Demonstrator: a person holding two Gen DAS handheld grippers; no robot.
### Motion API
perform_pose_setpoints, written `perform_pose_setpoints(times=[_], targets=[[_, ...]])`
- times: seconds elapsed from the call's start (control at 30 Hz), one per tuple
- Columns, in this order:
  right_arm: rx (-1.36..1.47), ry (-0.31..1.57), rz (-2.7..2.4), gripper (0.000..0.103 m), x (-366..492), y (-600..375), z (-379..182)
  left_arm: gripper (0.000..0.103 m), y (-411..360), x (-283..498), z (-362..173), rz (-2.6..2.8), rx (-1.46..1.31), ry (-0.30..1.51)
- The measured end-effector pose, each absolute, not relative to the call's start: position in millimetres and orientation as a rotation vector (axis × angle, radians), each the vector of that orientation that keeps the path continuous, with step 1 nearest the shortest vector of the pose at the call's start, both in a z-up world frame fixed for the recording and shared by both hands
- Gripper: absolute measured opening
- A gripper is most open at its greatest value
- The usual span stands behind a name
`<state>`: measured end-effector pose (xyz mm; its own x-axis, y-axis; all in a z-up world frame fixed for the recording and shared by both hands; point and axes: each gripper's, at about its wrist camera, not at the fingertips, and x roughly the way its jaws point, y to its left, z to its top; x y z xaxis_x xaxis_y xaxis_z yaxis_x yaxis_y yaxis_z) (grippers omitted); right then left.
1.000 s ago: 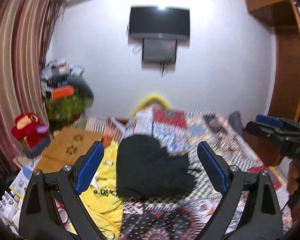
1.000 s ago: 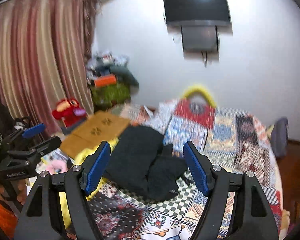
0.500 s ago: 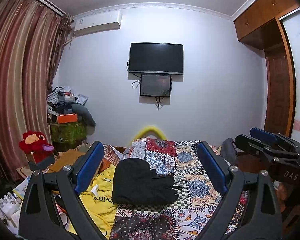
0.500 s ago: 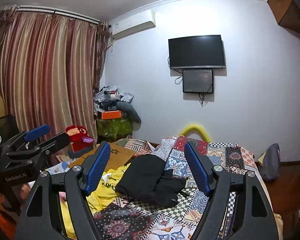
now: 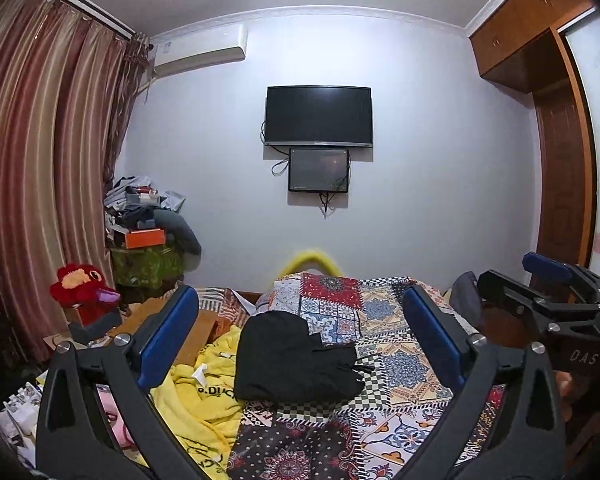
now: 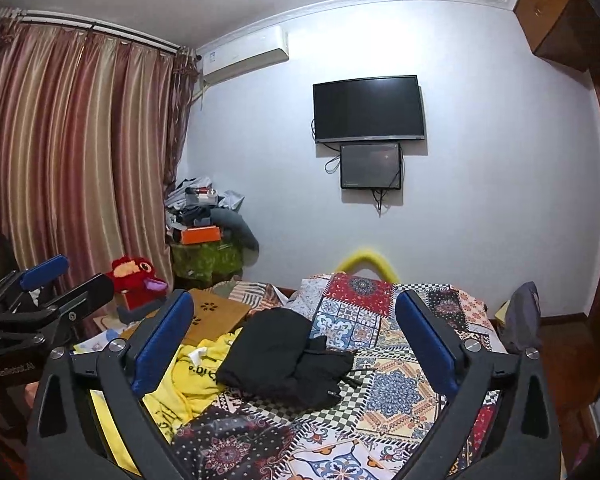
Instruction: Fold large clothes
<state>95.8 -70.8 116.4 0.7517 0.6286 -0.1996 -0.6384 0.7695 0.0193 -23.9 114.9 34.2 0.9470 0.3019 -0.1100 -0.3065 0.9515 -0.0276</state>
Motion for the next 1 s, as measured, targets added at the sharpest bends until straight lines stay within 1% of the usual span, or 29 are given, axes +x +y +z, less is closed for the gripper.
perform_pose_setpoints(times=[0.37, 1.0], targets=[[-0.06, 0.224, 0.681, 0.1, 93, -73, 110, 0.103, 117, -18, 31, 0.314, -0.052, 0.12], [-0.046, 0.249, 0.669, 0.1, 94, -82, 116, 0.103, 117, -10, 24, 0.301, -0.064, 0.147]])
